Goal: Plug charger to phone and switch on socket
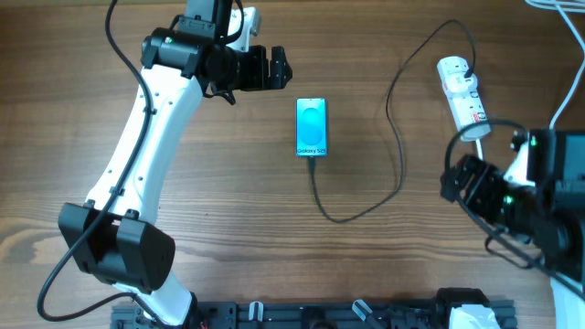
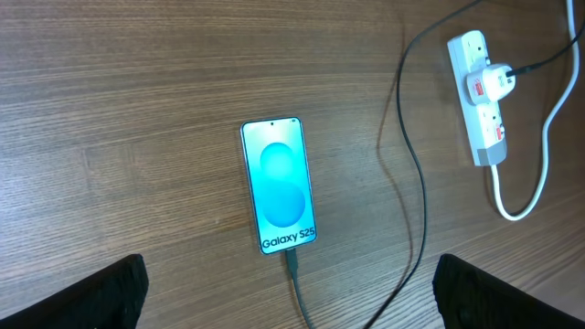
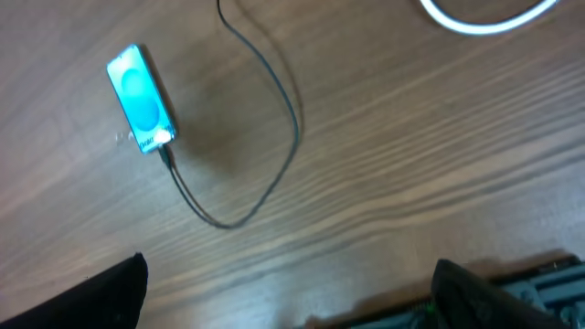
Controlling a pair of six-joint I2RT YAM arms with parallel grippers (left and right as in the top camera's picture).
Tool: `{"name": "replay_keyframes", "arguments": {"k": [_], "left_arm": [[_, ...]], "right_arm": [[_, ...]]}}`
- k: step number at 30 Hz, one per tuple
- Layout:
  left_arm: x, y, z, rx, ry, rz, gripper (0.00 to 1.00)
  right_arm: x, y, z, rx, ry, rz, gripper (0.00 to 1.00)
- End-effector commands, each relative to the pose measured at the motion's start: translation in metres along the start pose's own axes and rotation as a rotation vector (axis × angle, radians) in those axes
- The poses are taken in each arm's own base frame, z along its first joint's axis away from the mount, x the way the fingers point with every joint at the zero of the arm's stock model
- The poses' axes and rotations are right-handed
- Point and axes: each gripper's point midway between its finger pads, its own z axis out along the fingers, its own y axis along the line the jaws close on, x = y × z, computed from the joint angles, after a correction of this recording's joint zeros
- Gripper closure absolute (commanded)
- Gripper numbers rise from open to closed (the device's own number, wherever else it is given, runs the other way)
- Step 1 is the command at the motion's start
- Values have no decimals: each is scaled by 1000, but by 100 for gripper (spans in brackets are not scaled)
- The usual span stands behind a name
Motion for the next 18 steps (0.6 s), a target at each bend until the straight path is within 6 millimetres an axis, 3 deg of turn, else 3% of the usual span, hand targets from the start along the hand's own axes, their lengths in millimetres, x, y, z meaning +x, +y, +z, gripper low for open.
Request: {"name": "replay_keyframes", "arguments": {"k": [1, 10, 15, 18], "left_arm": [[1, 2, 4, -4, 8, 3, 0], [1, 2, 4, -4, 8, 3, 0], [1, 2, 4, -4, 8, 3, 0], [1, 2, 4, -4, 8, 3, 0]], "right_arm": [[2, -3, 0, 9, -6, 6, 1], [-4, -7, 15, 71, 44, -8, 0], [-14, -1, 25, 63, 50, -37, 0], [-29, 16, 26, -37, -53, -166, 0]]}}
